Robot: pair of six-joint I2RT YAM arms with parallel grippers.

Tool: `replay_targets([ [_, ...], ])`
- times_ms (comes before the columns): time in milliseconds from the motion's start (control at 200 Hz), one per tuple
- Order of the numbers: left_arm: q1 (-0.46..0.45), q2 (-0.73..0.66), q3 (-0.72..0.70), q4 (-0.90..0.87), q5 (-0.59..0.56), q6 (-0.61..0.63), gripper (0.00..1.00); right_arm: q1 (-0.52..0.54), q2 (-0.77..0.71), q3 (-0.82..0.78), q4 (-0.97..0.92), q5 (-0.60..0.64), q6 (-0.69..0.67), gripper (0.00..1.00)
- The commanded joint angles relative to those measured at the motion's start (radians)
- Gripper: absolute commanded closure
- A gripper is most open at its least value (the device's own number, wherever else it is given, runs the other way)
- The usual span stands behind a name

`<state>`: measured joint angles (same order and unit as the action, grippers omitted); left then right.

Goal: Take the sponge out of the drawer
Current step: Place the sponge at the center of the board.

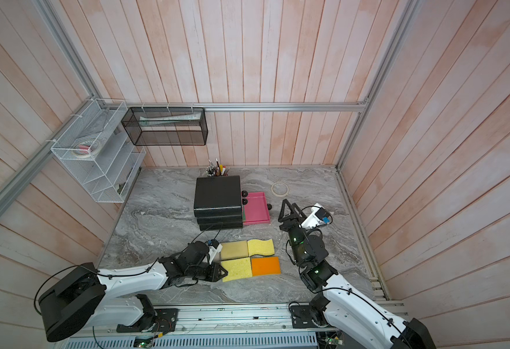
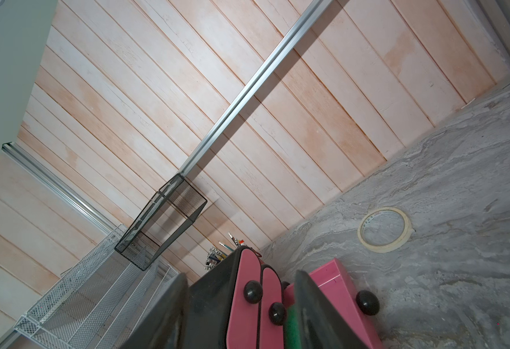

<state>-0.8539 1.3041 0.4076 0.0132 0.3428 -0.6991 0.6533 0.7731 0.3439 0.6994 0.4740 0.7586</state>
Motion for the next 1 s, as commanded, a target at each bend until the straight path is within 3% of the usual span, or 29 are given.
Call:
replay_targets([
  [0, -0.005, -0.021, 0.014, -0.043, -0.034, 0.025, 0.73, -0.009, -0.009, -0.01, 0.004, 0.006, 0.007, 0.43],
  [360, -0.005, -0.052, 0.052, -0.104, -0.08, 0.067, 0.64, -0.015, 0.017, -0.002, 0.002, -0.003, 0.004, 0.43],
  [730, -0.005, -0.016, 0.072, -0.1, -0.087, 0.084, 0.64, -0.028, 0.025, -0.003, -0.009, -0.006, 0.001, 0.43],
  [995, -0.005, -0.114, 0.117, -0.232, -0.187, 0.1, 0.56, -0.039, 0.099, 0.059, -0.079, 0.002, -0.049, 0.43],
])
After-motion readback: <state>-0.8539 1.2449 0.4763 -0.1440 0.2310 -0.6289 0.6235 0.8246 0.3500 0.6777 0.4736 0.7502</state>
